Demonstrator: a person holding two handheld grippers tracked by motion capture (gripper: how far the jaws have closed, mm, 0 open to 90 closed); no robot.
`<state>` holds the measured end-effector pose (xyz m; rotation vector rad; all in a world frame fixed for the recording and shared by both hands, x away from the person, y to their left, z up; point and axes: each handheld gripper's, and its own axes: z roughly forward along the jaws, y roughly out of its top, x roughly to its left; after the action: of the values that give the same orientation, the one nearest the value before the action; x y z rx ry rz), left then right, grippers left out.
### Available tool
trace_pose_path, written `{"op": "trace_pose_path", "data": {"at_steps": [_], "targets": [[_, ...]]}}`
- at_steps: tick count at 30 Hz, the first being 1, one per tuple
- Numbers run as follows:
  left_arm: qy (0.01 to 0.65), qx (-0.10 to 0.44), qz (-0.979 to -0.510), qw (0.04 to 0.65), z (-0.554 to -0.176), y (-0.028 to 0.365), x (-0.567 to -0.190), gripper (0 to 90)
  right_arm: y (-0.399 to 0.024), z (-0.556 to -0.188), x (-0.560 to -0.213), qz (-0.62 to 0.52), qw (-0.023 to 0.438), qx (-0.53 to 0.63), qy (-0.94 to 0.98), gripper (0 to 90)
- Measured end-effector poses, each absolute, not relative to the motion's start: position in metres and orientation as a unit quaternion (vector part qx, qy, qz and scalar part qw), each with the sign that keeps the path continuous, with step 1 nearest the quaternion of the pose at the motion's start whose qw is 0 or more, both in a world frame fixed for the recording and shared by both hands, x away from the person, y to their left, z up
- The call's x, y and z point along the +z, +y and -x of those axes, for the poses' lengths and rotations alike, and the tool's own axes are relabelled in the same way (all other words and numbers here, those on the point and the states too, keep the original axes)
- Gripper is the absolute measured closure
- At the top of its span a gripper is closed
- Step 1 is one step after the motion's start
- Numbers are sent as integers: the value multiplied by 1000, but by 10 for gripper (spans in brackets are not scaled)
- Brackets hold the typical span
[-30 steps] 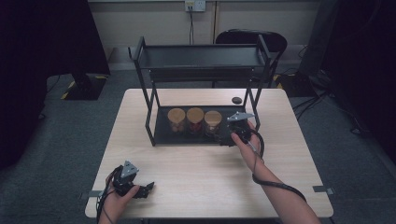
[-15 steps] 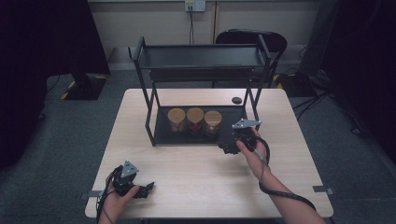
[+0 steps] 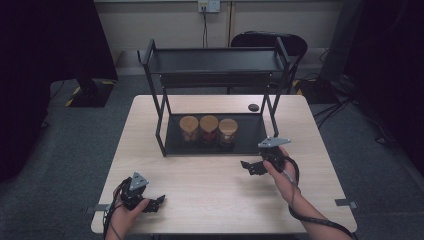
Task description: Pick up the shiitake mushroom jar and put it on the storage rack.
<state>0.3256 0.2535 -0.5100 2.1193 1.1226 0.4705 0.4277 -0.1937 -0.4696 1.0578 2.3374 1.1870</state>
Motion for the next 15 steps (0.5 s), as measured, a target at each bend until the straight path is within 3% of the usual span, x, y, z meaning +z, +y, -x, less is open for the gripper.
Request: {"op": "trace_pose_path", "data": {"at_steps": [15], "targets": [[432,181,-815,342,-326,254,-510,2,-220,-402,-479,-365,154,413,820,31]]}}
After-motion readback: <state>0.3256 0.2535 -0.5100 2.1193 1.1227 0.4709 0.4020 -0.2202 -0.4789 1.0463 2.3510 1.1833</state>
